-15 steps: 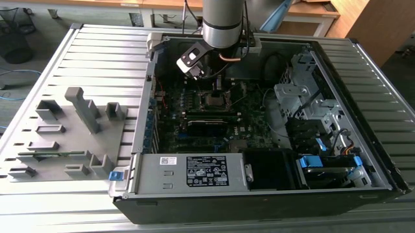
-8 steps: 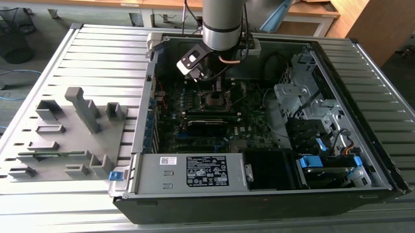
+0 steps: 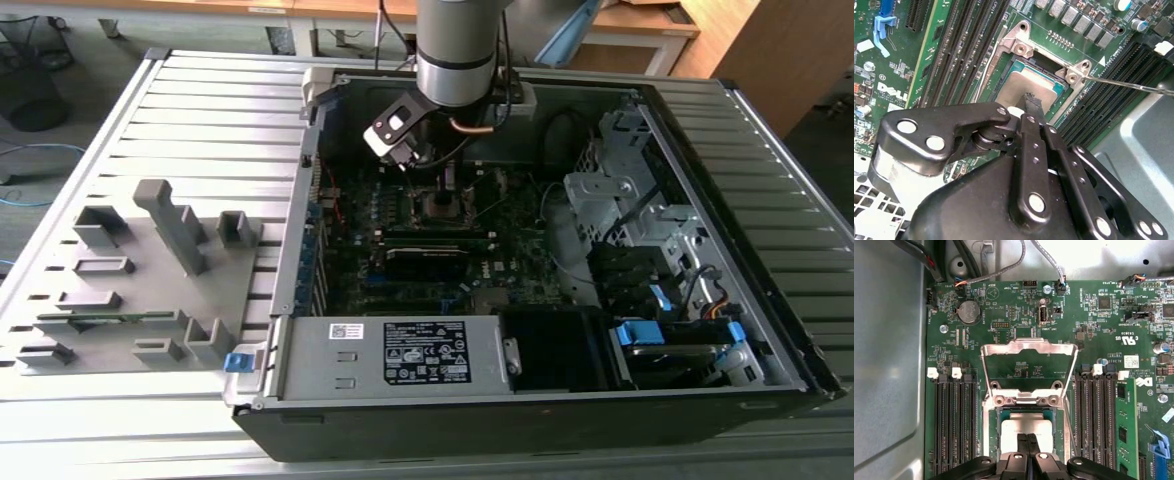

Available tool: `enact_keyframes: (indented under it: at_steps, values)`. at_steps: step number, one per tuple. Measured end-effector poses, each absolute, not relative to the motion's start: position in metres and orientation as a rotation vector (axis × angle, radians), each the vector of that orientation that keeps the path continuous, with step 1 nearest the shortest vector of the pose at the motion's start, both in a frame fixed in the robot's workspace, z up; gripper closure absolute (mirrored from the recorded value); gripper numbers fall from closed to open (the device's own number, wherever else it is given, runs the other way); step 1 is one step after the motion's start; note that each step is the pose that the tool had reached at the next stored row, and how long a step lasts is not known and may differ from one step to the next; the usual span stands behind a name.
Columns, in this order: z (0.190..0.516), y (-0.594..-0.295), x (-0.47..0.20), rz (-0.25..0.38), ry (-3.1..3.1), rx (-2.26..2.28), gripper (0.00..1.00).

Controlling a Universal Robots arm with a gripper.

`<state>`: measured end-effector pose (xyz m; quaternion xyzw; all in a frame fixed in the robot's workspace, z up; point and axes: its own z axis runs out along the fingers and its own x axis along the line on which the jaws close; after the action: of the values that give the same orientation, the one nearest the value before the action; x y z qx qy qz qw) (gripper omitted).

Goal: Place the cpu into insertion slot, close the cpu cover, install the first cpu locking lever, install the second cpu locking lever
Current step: 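Place the cpu into insertion slot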

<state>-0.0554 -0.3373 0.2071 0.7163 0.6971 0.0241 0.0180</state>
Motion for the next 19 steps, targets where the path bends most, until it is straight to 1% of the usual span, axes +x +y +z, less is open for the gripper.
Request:
enact_keyframes:
  at_steps: [19]
  values:
    - [0.2013, -0.3368, -0.0556, 0.075, 2.165, 2.225, 0.89]
